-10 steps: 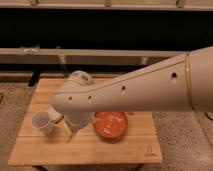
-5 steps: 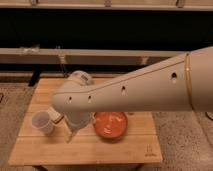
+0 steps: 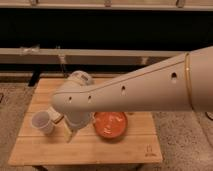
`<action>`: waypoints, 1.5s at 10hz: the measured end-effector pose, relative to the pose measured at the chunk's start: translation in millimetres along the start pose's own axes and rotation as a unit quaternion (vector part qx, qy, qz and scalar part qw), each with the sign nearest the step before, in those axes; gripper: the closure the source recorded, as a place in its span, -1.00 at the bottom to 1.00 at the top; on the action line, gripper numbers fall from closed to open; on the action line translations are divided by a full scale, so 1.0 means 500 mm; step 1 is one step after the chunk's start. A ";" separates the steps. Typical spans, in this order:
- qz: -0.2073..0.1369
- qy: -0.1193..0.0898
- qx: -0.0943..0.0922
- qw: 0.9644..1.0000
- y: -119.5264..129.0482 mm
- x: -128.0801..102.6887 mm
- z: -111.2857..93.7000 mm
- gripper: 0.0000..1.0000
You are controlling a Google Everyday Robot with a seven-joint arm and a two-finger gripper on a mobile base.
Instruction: Place the ceramic cup in the ceramic bowl
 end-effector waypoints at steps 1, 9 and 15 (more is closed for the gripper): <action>-0.012 -0.001 -0.002 1.000 0.005 -0.008 0.001 -0.60; -0.146 0.003 -0.028 0.989 0.120 -0.289 0.103 -0.60; -0.192 0.010 -0.038 0.981 0.171 -0.425 0.214 -0.60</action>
